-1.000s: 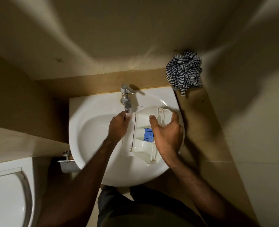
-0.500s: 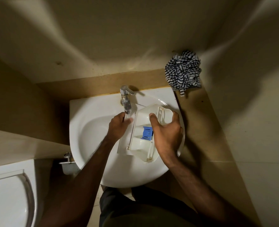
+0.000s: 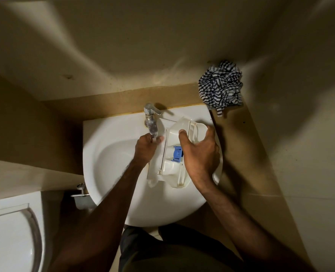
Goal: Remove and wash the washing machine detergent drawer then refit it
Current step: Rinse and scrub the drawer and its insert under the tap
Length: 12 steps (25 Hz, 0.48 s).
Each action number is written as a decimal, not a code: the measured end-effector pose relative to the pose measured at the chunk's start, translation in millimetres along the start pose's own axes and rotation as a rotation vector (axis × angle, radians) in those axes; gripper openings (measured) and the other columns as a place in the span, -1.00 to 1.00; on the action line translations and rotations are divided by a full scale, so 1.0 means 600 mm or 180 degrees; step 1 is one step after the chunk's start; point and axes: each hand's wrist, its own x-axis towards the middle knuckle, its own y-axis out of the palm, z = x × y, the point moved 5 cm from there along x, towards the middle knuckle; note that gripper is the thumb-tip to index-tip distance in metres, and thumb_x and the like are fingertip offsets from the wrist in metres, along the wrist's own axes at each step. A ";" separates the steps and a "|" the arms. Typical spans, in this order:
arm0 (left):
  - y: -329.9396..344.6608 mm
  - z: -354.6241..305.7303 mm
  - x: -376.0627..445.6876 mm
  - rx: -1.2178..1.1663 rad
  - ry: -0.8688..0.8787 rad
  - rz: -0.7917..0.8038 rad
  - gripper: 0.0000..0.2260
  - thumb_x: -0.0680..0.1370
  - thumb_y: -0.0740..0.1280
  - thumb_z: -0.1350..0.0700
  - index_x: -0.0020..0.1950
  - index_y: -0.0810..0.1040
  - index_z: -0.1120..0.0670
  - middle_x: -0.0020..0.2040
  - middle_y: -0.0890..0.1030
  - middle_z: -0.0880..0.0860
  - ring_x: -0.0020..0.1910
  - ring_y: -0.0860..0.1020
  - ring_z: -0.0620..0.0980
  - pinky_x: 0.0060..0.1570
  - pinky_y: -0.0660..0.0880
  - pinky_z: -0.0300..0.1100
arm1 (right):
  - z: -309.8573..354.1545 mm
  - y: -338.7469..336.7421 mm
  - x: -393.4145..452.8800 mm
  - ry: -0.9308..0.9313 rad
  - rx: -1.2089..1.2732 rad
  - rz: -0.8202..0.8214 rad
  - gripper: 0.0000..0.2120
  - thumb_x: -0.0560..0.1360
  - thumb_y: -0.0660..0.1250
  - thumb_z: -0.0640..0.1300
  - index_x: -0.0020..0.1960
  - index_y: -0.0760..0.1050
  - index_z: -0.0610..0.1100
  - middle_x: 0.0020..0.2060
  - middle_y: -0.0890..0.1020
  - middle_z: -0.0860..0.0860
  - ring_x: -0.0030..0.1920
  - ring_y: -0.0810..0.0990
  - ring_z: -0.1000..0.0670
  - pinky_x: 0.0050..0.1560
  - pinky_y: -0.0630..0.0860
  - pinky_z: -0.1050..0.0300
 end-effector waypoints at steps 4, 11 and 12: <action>0.002 -0.010 -0.004 -0.0015 0.0002 -0.0316 -0.65 0.61 0.44 -0.11 0.13 0.72 0.17 0.00 0.74 0.18 -0.04 0.66 0.18 0.06 0.60 0.05 | 0.012 0.007 0.010 -0.0045 -0.0130 0.0109 -0.48 0.43 0.46 0.25 0.25 0.44 0.00 0.10 0.69 0.01 0.09 0.65 -0.13 -0.03 0.35 0.10; 0.003 0.019 -0.019 -0.0134 0.0058 0.0659 -0.87 0.63 0.44 0.13 0.14 0.58 0.12 -0.04 0.67 0.03 -0.14 0.64 -0.08 -0.28 0.53 -0.35 | -0.004 0.005 -0.004 -0.0138 -0.0184 0.0193 -0.52 0.45 0.47 0.20 0.25 0.42 0.05 0.12 0.68 0.05 0.09 0.66 -0.10 -0.01 0.43 0.09; 0.003 0.014 -0.019 -0.0117 0.0137 0.0417 -0.83 0.63 0.44 0.08 0.08 0.61 0.18 -0.06 0.68 0.06 -0.18 0.62 -0.07 -0.22 0.52 -0.32 | -0.002 0.007 -0.004 -0.0144 -0.0201 0.0188 -0.52 0.45 0.47 0.20 0.25 0.42 0.04 0.12 0.68 0.04 0.09 0.66 -0.12 -0.01 0.42 0.09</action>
